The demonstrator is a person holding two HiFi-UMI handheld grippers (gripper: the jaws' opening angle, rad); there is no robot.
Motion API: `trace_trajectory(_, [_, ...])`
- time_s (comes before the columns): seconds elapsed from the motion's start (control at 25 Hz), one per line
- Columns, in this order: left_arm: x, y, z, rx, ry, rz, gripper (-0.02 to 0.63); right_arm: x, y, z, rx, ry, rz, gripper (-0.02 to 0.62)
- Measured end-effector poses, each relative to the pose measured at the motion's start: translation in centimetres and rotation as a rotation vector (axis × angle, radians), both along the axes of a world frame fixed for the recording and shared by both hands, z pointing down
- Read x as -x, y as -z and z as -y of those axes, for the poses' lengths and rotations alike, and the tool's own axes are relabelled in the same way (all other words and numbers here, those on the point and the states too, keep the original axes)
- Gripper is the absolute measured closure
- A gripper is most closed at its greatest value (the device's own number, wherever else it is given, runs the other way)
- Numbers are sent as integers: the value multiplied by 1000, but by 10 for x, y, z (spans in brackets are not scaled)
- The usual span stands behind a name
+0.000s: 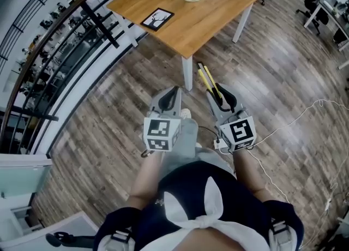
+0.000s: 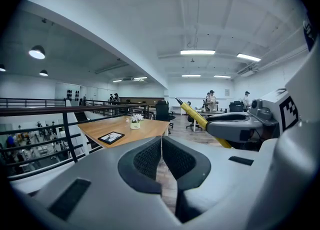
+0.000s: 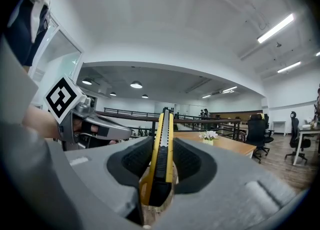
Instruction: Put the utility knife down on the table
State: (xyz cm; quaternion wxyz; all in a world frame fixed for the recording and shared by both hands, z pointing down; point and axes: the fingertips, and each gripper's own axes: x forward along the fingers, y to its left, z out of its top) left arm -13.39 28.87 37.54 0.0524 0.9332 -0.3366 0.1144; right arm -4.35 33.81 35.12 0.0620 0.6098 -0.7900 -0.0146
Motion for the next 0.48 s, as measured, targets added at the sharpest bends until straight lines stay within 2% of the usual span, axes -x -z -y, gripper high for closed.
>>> trace_trajectory(0.24, [-20,1,36,-6,-16,-2,581,-16,-4,31,10,-8,-6,472])
trace_trajectory(0.48, [-39,-9,95,26,-18,-2,581,-34,-11,88,43,-7,-5,472])
